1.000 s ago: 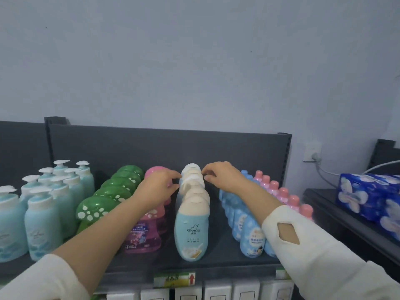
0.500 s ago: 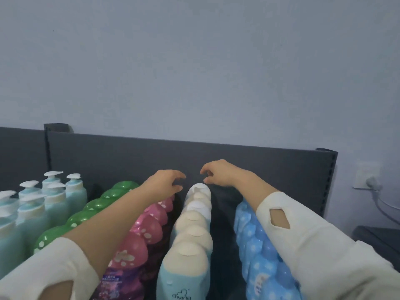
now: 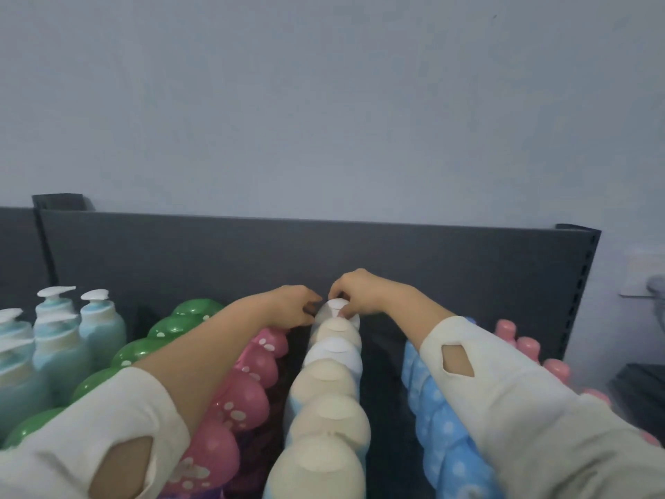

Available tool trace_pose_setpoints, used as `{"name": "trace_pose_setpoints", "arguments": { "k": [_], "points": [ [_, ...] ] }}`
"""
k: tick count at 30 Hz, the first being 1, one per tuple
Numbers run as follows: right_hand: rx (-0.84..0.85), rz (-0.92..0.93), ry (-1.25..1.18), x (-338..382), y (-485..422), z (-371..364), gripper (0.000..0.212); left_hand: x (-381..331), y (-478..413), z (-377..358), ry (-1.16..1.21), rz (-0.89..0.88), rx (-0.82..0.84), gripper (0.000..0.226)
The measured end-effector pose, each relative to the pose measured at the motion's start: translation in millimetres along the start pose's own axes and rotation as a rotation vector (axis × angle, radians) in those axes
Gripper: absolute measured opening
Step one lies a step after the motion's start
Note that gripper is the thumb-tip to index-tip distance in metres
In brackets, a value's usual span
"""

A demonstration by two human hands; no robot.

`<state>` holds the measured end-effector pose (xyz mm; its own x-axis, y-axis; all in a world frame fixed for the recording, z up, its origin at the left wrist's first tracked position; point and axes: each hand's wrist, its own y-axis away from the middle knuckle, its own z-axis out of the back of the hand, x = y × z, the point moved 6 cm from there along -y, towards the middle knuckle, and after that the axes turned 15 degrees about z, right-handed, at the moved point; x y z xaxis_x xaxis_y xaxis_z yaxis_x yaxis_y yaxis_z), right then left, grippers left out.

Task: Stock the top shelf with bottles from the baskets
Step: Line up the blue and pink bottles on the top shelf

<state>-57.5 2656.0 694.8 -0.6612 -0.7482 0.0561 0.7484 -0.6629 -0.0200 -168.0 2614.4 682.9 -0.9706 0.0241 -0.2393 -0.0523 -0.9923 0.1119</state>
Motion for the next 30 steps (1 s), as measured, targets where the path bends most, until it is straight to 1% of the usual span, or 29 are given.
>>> {"name": "trace_pose_setpoints", "arguments": {
  "k": [2,5,19,22,24,26,28,30],
  "points": [
    [0.009,0.006,0.010,0.0,0.7,0.5,0.032,-4.0,-1.0,-2.6,-0.027,-0.042,0.012,0.036],
    [0.016,0.004,0.007,-1.2,1.1,1.3,0.032,-7.4,-2.9,-5.2,-0.050,-0.071,0.018,0.037],
    [-0.032,-0.035,-0.035,-6.2,7.3,-0.2,0.035,-9.0,1.8,-5.7,-0.027,-0.090,0.014,0.042],
    [-0.041,-0.056,-0.057,-6.5,12.5,-0.1,0.040,-9.0,5.6,-4.4,-0.017,-0.091,0.005,0.040],
    [-0.058,-0.038,-0.047,-3.3,18.6,5.4,0.042,-8.7,8.5,-2.9,-0.019,-0.096,-0.010,0.038],
    [-0.116,-0.031,-0.003,2.9,28.0,18.1,0.035,-8.0,12.3,0.7,-0.019,-0.094,-0.030,0.036],
    [-0.199,-0.040,0.021,11.1,38.0,32.7,0.022,-6.8,16.4,5.2,-0.006,-0.092,-0.049,0.033],
    [-0.213,-0.039,-0.069,19.6,45.3,37.4,0.015,-5.0,20.0,6.3,-0.007,-0.094,-0.045,0.031]
  ]
}}
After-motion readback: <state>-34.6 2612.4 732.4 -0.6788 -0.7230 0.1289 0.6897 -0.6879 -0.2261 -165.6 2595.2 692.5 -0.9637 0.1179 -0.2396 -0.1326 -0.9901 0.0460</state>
